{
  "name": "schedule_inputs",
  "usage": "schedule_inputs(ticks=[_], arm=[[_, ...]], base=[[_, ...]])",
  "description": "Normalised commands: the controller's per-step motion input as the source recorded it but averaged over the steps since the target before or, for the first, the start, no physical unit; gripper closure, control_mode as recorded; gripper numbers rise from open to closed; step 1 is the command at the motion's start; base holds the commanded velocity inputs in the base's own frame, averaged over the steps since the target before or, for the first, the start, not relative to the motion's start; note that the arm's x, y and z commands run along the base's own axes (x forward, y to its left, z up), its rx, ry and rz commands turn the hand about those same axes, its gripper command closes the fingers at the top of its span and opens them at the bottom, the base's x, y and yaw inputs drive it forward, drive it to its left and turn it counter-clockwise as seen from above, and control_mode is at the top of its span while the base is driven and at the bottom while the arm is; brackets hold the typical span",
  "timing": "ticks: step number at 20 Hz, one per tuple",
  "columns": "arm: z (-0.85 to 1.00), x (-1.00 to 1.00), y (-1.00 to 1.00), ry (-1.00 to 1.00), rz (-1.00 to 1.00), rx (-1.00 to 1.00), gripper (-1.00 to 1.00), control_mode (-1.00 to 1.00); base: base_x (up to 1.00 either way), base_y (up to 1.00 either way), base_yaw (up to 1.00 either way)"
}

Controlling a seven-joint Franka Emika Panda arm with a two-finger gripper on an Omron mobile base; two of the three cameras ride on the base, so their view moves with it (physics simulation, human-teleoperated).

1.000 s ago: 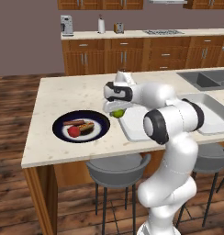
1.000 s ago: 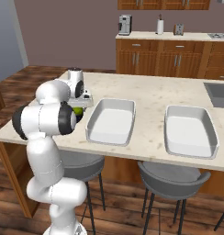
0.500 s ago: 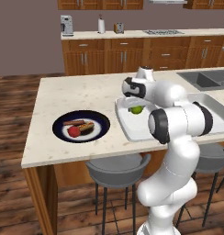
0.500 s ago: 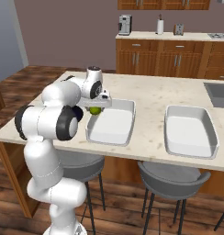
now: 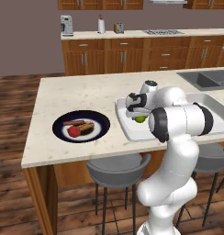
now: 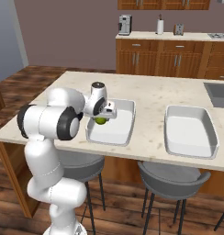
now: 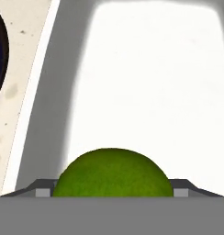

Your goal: Place one cooked food and one vegetable from the large plate to each tupperware container.

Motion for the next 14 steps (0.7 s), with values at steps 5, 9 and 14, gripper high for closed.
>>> schedule_inputs(ticks=[5,9,14], arm=[[-0.3,0.39,-0.2,0.0,-0.04,0.0,1.0,-1.0],[-0.47,0.18,-0.07,0.0,-0.03,0.0,1.0,-1.0],[-0.21,0.12,-0.07,0.0,-0.03,0.0,-1.0,-1.0]], base=[[0.0,0.0,0.0],[0.0,0.0,0.0],[0.0,0.0,0.0]])
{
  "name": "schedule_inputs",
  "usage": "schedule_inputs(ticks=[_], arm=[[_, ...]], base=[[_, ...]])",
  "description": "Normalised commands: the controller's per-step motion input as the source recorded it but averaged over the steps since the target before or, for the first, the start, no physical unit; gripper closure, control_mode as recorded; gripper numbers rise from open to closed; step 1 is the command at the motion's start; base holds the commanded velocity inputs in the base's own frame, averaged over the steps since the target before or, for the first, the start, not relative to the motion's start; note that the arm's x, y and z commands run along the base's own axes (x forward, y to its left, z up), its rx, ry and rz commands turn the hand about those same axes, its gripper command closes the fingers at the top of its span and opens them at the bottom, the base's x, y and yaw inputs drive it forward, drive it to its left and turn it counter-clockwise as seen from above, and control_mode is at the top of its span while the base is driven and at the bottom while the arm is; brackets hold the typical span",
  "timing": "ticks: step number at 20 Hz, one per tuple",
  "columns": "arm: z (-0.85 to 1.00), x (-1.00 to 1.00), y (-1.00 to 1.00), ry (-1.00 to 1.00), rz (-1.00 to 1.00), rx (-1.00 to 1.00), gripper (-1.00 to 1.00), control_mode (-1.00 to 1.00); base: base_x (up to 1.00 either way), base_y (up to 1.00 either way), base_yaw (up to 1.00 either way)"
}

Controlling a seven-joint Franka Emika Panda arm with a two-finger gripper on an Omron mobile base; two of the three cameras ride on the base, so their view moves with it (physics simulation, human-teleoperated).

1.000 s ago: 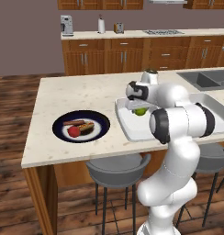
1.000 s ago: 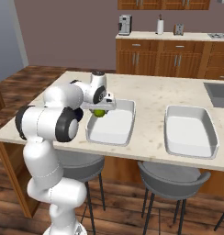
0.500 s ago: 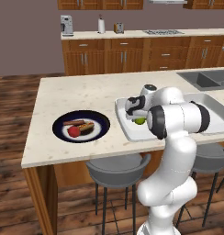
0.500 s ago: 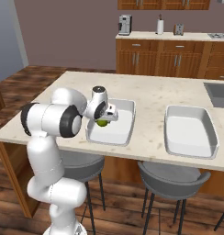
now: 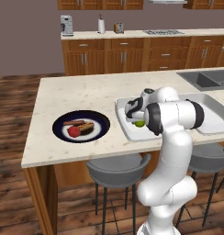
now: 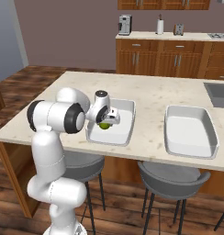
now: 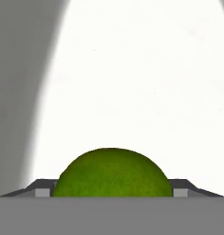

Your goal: Place one cooked food and one vegetable from the large plate to each tupperware container.

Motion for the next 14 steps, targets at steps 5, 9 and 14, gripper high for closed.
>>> schedule_inputs(ticks=[5,9,14], arm=[[0.03,0.0,-0.05,0.0,-0.01,0.0,-1.0,-1.0],[0.13,0.0,0.0,0.0,0.0,0.0,-1.0,-1.0],[0.32,-0.05,0.0,-0.01,0.0,0.0,-1.0,-1.0]], base=[[0.0,0.0,0.0],[0.0,0.0,0.0],[0.0,0.0,0.0]])
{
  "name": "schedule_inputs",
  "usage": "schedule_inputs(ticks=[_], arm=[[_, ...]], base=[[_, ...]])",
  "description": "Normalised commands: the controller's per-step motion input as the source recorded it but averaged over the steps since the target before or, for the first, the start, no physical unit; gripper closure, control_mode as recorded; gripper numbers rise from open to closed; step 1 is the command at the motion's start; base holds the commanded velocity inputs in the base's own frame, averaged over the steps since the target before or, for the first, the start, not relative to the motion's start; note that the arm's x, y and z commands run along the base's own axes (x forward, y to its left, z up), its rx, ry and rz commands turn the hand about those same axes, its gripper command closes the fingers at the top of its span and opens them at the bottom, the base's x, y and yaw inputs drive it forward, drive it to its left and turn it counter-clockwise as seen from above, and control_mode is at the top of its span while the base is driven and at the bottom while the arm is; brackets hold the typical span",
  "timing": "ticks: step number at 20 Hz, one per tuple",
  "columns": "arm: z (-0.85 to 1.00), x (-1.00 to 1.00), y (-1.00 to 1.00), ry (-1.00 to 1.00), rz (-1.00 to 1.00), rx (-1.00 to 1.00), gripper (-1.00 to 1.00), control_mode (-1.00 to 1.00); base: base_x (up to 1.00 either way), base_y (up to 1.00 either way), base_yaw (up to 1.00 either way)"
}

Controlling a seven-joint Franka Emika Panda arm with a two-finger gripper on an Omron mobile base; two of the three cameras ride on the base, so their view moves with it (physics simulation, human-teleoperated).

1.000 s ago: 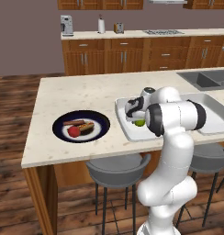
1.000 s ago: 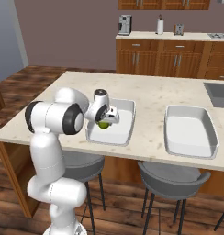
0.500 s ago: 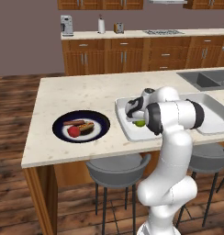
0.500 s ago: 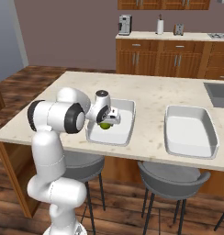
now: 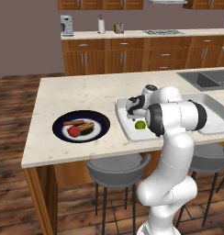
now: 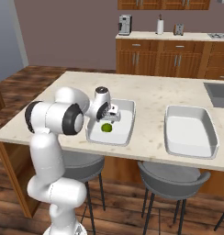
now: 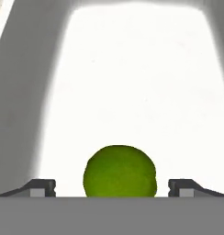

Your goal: Place one cooked food and one vegetable from the large plate to each tupperware container.

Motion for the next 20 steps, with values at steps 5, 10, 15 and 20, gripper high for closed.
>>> schedule_inputs(ticks=[5,10,15,20], arm=[[0.69,-0.4,0.28,-0.04,0.0,0.0,-1.0,-1.0],[0.6,-0.6,0.79,0.0,0.01,0.0,-1.0,-1.0],[0.39,-0.7,0.88,0.0,0.08,0.0,-1.0,-1.0],[0.05,-0.54,0.99,0.0,0.11,0.01,-1.0,-1.0]], base=[[0.0,0.0,0.0],[0.0,0.0,0.0],[0.0,0.0,0.0],[0.0,0.0,0.0]])
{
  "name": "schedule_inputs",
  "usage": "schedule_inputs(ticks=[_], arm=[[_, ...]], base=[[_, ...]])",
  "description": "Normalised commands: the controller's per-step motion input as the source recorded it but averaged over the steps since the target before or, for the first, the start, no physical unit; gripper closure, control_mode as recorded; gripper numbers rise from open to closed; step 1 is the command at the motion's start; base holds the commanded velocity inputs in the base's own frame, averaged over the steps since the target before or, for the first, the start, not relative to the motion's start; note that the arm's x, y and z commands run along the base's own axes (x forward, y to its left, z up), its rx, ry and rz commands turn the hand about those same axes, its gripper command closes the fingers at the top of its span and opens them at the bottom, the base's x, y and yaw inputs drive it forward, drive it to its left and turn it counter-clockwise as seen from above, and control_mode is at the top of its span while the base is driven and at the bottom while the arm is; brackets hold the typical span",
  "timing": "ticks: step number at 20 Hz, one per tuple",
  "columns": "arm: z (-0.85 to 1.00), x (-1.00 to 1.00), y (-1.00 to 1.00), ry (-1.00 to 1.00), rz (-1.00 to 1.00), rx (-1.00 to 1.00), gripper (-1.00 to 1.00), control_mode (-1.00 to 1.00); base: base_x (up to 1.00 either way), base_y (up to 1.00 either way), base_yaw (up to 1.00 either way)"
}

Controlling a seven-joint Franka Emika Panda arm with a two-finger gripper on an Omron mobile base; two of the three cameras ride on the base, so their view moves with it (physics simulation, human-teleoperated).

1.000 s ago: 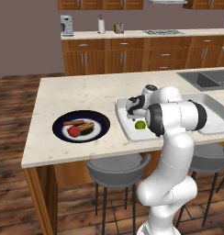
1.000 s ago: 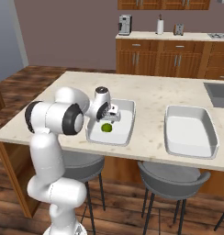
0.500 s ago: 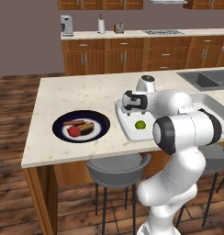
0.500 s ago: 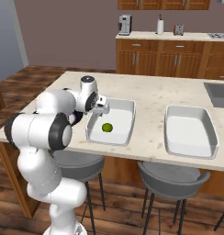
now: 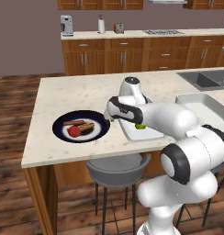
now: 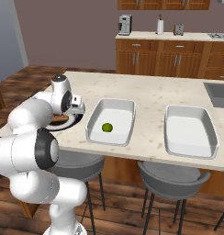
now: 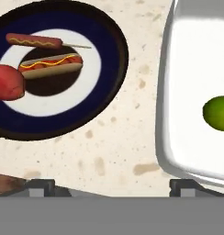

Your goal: Place one cooked food and one vegetable from the large plate to each tupperware container.

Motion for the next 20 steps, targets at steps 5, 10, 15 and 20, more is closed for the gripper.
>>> schedule_inputs(ticks=[5,10,15,20], arm=[[0.0,-0.18,1.0,0.0,0.11,0.01,-1.0,-1.0],[0.08,0.02,1.0,0.01,0.1,0.0,-1.0,-1.0],[0.0,0.2,0.74,0.03,0.07,0.0,-1.0,-1.0],[-0.17,0.35,0.38,0.0,0.02,0.0,-1.0,-1.0]], base=[[0.0,0.0,0.0],[0.0,0.0,0.0],[0.0,0.0,0.0],[0.0,0.0,0.0]])
